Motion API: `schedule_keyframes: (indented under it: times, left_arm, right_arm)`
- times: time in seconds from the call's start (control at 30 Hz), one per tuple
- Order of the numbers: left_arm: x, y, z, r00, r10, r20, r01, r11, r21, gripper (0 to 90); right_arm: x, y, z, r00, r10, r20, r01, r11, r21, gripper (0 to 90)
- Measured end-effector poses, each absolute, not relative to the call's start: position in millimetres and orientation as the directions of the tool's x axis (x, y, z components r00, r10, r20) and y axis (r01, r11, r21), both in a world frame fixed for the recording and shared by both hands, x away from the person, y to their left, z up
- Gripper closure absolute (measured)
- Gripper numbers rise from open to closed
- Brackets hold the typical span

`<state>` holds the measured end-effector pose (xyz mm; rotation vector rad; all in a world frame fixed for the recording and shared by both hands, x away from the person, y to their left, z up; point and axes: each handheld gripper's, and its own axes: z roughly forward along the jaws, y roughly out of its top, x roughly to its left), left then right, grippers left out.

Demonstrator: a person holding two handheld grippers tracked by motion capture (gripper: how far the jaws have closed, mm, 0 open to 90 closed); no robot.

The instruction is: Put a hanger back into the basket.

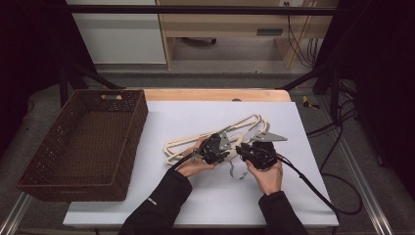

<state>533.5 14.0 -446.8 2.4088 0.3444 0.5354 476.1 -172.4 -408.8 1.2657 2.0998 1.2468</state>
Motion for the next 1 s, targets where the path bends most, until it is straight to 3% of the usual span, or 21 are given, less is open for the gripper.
schedule_keyframes:
  times: [0.13,0.17,0.3,0.5,0.73,0.83,1.0]
  left_arm:
    - [534,19,-440,0.876,0.378,0.298,0.107,-0.756,0.645,74.2]
    - [534,24,-435,0.873,0.377,0.310,0.100,-0.760,0.643,74.8]
    - [536,29,-429,0.862,0.401,0.310,0.108,-0.743,0.660,76.5]
    - [541,39,-420,0.840,0.461,0.286,0.137,-0.690,0.710,79.8]
    - [546,54,-402,0.814,0.509,0.279,0.162,-0.661,0.732,84.0]
    - [548,69,-392,0.814,0.536,0.224,0.187,-0.607,0.773,85.5]
    - [543,79,-384,0.800,0.555,0.228,0.183,-0.588,0.788,85.6]
  right_arm:
    - [468,-188,-393,-0.506,0.858,0.093,0.429,0.156,0.890,59.9]
    - [462,-201,-384,-0.493,0.865,0.088,0.397,0.134,0.908,53.9]
    - [454,-223,-378,-0.471,0.878,0.083,0.366,0.109,0.924,45.7]
    - [448,-248,-394,-0.496,0.864,0.085,0.366,0.119,0.923,29.0]
    - [449,-253,-405,-0.541,0.836,0.095,0.372,0.136,0.918,20.8]
    - [448,-254,-407,-0.546,0.833,0.090,0.372,0.145,0.917,20.0]
    - [446,-255,-406,-0.542,0.836,0.087,0.363,0.140,0.921,19.5]
